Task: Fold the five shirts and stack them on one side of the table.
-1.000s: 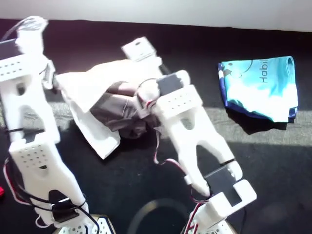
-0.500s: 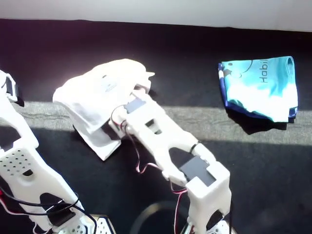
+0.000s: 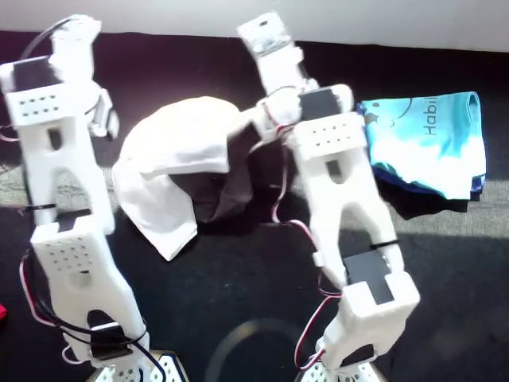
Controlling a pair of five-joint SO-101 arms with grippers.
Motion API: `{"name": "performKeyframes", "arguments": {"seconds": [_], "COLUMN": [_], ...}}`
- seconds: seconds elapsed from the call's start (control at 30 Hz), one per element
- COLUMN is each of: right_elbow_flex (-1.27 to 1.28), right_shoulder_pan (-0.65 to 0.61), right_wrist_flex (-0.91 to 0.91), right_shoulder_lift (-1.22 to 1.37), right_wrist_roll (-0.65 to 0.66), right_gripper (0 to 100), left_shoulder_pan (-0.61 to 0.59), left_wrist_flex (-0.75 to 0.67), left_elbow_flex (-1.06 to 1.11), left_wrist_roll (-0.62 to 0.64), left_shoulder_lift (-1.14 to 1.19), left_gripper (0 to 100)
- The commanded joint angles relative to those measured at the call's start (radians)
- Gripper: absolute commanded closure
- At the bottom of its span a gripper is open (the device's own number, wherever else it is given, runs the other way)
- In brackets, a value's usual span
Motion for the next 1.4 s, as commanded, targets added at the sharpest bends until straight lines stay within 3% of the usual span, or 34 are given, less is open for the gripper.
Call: {"name": "performKeyframes", "arguments": {"seconds": [0.0,0.17,0.27,0.53,0.77,0.9,1.03,1.23,1.37], "right_elbow_flex": [-0.18,-0.338,-0.387,-0.503,-0.501,-0.499,-0.503,-0.507,-0.507], "right_shoulder_pan": [0.108,0.225,0.266,0.377,0.377,0.375,0.375,0.375,0.34], "right_wrist_flex": [0.059,0.137,0.17,0.202,0.202,0.202,0.202,0.193,0.193], "right_shoulder_lift": [-0.11,-0.14,-0.142,-0.145,-0.142,-0.14,-0.14,-0.145,-0.145], "right_wrist_roll": [0.037,0.068,0.068,0.109,0.109,0.109,0.109,0.104,0.104], "right_gripper": [99.2,99.2,99.2,99.2,99.2,99.2,99.2,99.2,99.2], "left_shoulder_pan": [0.15,0.337,0.381,0.298,0.268,0.245,0.12,-0.228,-0.432], "left_wrist_flex": [0.012,0.011,-0.021,-0.169,-0.209,-0.203,-0.203,-0.203,-0.203], "left_elbow_flex": [-0.005,0.163,0.232,0.255,0.254,0.252,0.252,0.252,0.252], "left_wrist_roll": [0.008,0.008,0.008,0.002,0.002,0.008,0.003,0.0,-0.069], "left_shoulder_lift": [-0.119,-0.156,-0.122,0.081,0.234,0.223,0.145,-0.054,-0.213], "left_gripper": [84,84,84,84,84,100,99,99,99]}}
